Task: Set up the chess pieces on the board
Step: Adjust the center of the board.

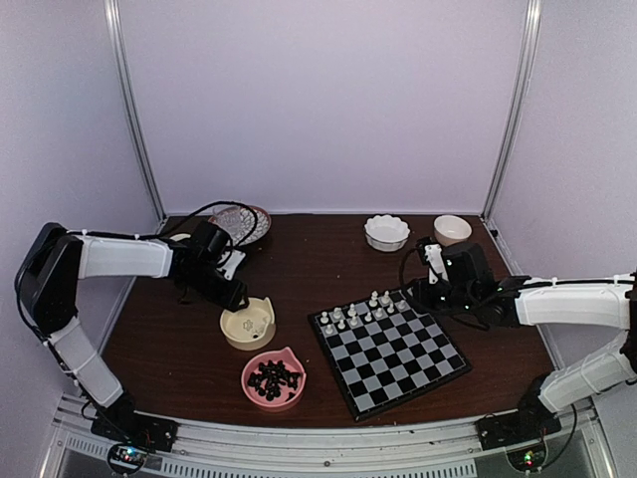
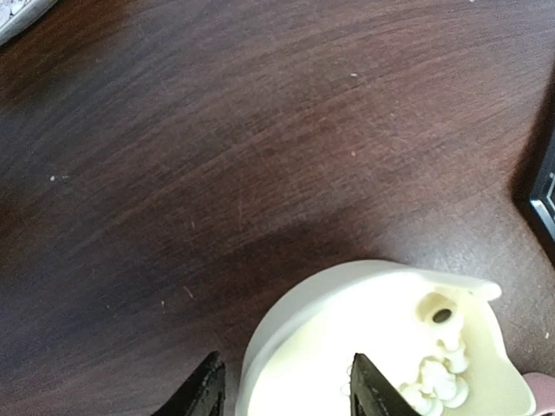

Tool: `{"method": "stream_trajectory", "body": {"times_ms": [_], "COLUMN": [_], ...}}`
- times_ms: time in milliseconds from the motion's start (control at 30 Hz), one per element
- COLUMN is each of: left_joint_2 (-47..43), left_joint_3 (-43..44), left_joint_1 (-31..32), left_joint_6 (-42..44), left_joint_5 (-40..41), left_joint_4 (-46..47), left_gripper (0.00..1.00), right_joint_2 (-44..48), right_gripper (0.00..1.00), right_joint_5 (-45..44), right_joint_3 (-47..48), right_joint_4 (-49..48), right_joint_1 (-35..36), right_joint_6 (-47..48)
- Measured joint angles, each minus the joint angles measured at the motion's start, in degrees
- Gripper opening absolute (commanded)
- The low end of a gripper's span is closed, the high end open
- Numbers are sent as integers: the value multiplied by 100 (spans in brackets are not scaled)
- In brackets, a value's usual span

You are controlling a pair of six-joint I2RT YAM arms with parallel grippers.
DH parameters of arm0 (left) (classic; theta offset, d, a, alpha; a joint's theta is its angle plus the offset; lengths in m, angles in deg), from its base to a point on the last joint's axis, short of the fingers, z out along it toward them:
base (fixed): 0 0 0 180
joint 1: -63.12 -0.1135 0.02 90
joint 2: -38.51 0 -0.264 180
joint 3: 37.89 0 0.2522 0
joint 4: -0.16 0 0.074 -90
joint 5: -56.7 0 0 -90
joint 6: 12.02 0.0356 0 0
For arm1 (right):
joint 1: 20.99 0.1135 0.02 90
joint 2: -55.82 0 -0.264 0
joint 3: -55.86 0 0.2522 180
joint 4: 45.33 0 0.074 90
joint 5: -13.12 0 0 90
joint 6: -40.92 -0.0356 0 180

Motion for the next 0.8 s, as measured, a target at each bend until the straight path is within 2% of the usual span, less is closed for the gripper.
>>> {"method": "stream_trajectory", "body": {"times_ms": [133,233,367,600,800], "left_joint_2": [334,511,562,573,538], "left_joint_3": [256,387,398,398,328], "left_joint_1": [-20,-90,-236,-302,-387], "left_joint_6": [2,-79,-284,-597,-1093], "left_joint_5": [83,127,109,103,236], "left_joint_4": [-98,-195,-315,-516,-538], "left_gripper": [43,35,34,12,10], "right_joint_2": [0,0,0,0,0], "right_gripper": [29,29,30,30,30], "right_joint_5": [2,2,4,4,2], "right_joint_3": [0,0,0,0,0], "right_joint_4": [0,2,0,0,0], "right_joint_1": [0,0,0,0,0], "right_joint_6": [0,0,0,0,0]}}
